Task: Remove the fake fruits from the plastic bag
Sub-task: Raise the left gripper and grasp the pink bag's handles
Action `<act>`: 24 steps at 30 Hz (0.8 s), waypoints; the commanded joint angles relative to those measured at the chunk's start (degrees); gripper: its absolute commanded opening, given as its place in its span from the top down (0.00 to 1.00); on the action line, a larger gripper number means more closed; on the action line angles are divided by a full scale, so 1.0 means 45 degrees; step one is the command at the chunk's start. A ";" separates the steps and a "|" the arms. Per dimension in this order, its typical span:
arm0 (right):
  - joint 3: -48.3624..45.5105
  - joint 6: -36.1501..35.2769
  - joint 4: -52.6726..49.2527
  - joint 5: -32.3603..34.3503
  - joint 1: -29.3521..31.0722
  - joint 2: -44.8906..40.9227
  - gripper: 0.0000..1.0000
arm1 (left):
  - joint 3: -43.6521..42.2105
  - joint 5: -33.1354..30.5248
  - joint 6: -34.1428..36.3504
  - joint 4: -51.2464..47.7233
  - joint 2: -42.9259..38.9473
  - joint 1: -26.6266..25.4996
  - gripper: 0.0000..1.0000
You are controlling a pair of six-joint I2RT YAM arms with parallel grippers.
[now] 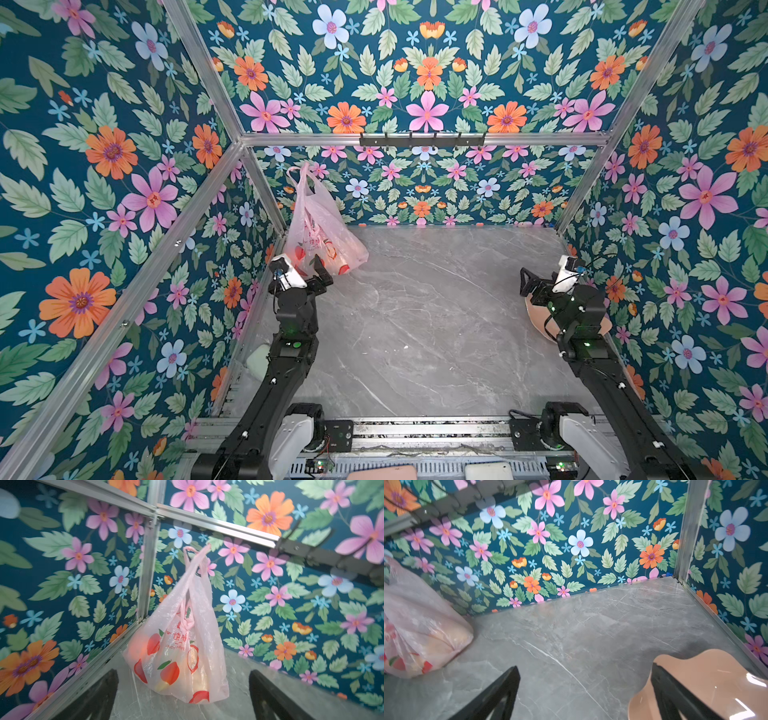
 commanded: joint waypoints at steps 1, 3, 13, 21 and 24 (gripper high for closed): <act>0.1047 0.2687 -0.4067 0.1606 -0.0011 -0.0378 0.01 | 0.0867 -0.1366 -0.2110 -0.4080 -0.0452 0.0029 0.00; 0.1277 0.2967 -0.4571 0.1467 -0.0029 -0.0660 0.01 | 0.1309 -0.1647 -0.2955 -0.5314 -0.0698 0.0039 0.00; 0.0615 0.3637 -0.4463 0.0049 -0.0025 -0.2166 0.01 | 0.3382 0.0904 -0.2085 -0.7563 0.0352 0.0039 0.00; 0.1177 0.4024 -0.4070 -0.1506 -0.0021 -0.1390 0.01 | 0.7684 -0.0089 -0.0713 -0.8923 0.3942 0.0031 0.00; 0.1180 0.4227 -0.3915 -0.1706 -0.0018 -0.1173 0.01 | 1.0312 -0.1070 -0.0284 -0.9871 0.6283 0.0070 0.00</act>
